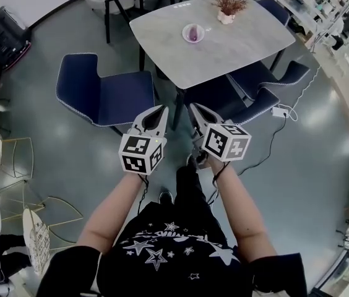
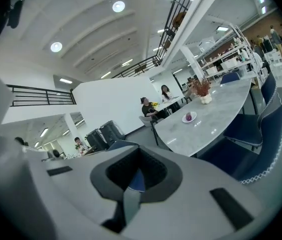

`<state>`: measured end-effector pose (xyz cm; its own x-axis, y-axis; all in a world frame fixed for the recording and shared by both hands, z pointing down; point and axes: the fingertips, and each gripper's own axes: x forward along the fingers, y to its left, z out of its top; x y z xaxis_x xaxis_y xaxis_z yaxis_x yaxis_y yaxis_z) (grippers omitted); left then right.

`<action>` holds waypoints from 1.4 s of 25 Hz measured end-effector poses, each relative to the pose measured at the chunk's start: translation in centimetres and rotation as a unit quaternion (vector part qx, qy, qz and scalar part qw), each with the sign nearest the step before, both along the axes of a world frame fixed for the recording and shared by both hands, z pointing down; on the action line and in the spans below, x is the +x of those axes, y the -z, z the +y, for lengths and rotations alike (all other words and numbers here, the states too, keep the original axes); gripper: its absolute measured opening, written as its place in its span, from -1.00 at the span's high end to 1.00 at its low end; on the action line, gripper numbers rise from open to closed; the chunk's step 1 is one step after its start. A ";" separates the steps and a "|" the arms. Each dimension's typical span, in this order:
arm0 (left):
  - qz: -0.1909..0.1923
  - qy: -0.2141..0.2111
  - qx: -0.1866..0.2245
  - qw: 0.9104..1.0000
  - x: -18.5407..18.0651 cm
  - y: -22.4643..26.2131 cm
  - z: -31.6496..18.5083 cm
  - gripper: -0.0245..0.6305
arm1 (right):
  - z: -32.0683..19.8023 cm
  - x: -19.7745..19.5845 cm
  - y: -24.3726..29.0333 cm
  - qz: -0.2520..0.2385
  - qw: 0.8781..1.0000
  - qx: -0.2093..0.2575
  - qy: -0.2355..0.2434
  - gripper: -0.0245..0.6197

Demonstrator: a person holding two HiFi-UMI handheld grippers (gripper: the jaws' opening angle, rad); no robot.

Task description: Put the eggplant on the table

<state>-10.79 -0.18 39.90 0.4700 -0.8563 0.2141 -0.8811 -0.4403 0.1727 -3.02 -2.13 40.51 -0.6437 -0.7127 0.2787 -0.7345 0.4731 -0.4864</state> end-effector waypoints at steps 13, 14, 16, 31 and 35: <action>0.031 -0.008 0.012 0.999 0.2 1.4 6.5 0.90 | 7.4 0.4 1.7 0.015 1.000 0.008 -0.014 0.90; 0.030 -0.008 0.014 0.999 0.4 1.5 6.7 0.90 | 7.6 0.5 1.7 0.016 1.000 0.009 -0.013 0.90; 0.026 -0.008 0.018 0.999 0.8 1.6 7.2 0.90 | 8.1 0.7 1.9 0.017 1.000 0.014 -0.010 0.90; 0.018 0.025 0.043 0.999 6.8 4.4 14.6 0.90 | 15.4 5.4 5.2 0.039 0.996 0.064 0.042 0.91; 0.025 0.023 0.047 0.998 8.1 4.8 16.9 0.90 | 17.4 6.3 5.3 0.051 0.995 0.074 0.047 0.91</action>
